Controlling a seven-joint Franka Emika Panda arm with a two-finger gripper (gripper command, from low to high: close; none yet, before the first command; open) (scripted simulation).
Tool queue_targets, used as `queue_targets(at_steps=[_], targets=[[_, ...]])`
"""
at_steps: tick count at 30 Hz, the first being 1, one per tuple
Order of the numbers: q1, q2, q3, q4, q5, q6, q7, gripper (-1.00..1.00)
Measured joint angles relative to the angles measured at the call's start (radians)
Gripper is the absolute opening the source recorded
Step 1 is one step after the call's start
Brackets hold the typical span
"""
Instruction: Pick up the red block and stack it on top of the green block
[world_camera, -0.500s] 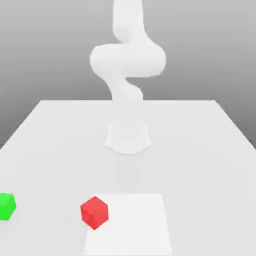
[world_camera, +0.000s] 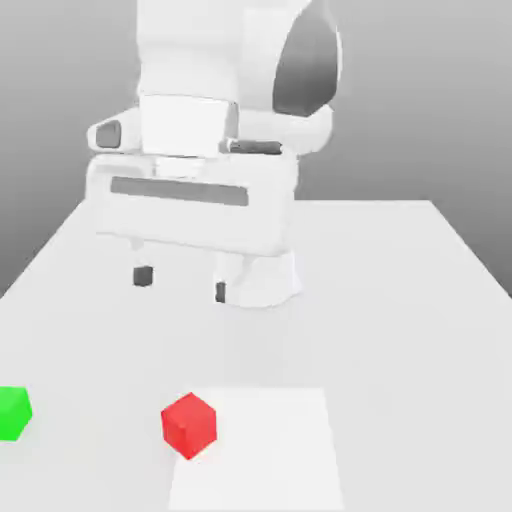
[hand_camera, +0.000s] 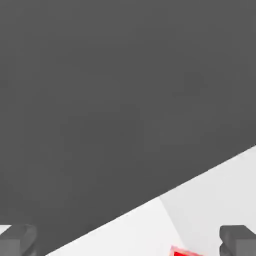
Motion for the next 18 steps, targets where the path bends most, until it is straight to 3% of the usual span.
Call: queue_targets(at_steps=[5,11,12,18], targets=[[-0.031,0.181,-0.018,-0.086,0.016,0.098,0.1,0.0],[-0.029,0.398,-0.021,-0.076,0.02,0.273,0.12,0.0],[-0.029,0.427,-0.022,-0.072,0.019,0.297,0.12,-1.0],[-0.03,0.441,-0.021,-0.07,0.016,0.31,0.122,-1.0]])
